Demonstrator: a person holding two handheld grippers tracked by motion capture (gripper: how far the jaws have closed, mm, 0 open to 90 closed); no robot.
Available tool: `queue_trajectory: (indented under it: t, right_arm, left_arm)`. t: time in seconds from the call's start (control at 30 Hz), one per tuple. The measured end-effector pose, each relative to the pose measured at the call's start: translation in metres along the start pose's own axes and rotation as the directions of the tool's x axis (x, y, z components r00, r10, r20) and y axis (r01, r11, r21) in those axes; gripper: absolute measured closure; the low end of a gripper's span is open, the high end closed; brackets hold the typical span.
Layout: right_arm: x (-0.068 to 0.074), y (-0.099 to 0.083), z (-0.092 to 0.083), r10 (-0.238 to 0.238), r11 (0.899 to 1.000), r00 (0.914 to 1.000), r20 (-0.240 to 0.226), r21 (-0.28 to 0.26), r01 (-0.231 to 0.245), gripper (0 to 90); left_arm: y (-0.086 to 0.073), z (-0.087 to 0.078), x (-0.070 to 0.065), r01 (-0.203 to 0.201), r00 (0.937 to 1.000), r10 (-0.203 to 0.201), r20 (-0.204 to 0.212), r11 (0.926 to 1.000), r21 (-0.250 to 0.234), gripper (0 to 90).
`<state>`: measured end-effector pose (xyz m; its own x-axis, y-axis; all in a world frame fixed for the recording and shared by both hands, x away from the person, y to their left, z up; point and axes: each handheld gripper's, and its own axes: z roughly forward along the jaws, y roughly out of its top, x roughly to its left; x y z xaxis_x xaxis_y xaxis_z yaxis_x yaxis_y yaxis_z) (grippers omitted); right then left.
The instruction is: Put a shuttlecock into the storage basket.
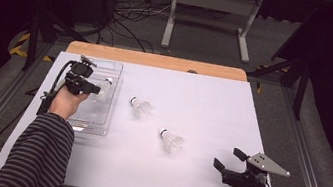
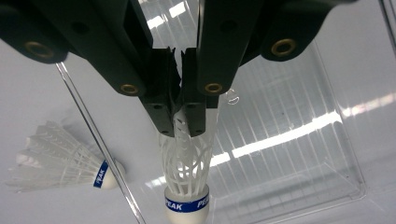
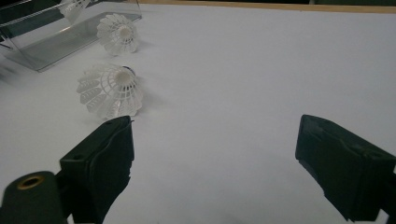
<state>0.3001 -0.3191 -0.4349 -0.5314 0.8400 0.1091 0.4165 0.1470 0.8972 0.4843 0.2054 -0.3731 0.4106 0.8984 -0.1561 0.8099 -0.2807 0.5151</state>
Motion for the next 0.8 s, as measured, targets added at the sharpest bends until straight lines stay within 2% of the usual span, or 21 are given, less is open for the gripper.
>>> queue_trajectory:
  t: [0.1,0.2,0.33,0.8]
  right_arm:
    - [0.0,0.0,0.0,-0.002,1.0,1.0,0.0,0.001,0.002,12.5]
    - [0.0,0.0,0.0,-0.001,1.0,1.0,-0.002,0.0,0.001,12.5]
    - [0.0,0.0,0.0,-0.001,1.0,1.0,-0.001,0.0,0.001,12.5]
    - [0.0,0.0,0.0,0.004,1.0,1.0,-0.001,0.002,-0.004,12.5]
  left_arm:
    - [0.002,0.004,0.001,0.002,1.0,-0.003,0.001,1.0,0.009,85.7]
    - [0.004,0.008,0.002,0.006,0.9997,-0.006,-0.023,0.9999,0.016,85.7]
    - [0.005,0.013,0.005,0.014,0.9995,-0.014,-0.03,0.9996,0.023,85.7]
    - [0.009,0.025,0.008,0.045,0.999,-0.045,-0.009,0.9985,0.032,84.6]
